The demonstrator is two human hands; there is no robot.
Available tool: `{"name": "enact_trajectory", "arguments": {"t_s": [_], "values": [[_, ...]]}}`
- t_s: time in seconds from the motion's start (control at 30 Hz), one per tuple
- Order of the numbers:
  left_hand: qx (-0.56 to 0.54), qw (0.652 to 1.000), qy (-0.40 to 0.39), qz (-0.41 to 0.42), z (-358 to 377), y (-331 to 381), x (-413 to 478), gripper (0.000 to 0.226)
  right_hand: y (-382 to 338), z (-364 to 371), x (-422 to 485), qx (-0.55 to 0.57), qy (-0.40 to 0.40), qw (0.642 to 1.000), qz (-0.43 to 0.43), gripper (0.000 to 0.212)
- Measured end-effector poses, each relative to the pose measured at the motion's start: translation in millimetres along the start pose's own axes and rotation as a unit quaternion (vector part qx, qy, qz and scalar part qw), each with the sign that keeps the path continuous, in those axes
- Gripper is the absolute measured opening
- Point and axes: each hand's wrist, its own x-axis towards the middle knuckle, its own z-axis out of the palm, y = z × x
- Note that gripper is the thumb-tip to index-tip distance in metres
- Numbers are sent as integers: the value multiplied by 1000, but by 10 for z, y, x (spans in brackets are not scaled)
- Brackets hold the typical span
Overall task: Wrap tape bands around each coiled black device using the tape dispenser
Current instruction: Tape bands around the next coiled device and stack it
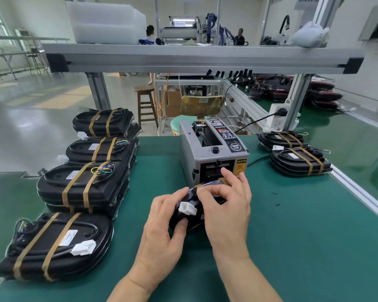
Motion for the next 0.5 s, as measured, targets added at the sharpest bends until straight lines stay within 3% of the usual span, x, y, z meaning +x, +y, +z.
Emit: {"name": "enact_trajectory", "arguments": {"t_s": [0.5], "values": [[43,999,-9,19,-20,18,-15,60,47,35,-90,-39,28,998,-49,18]]}}
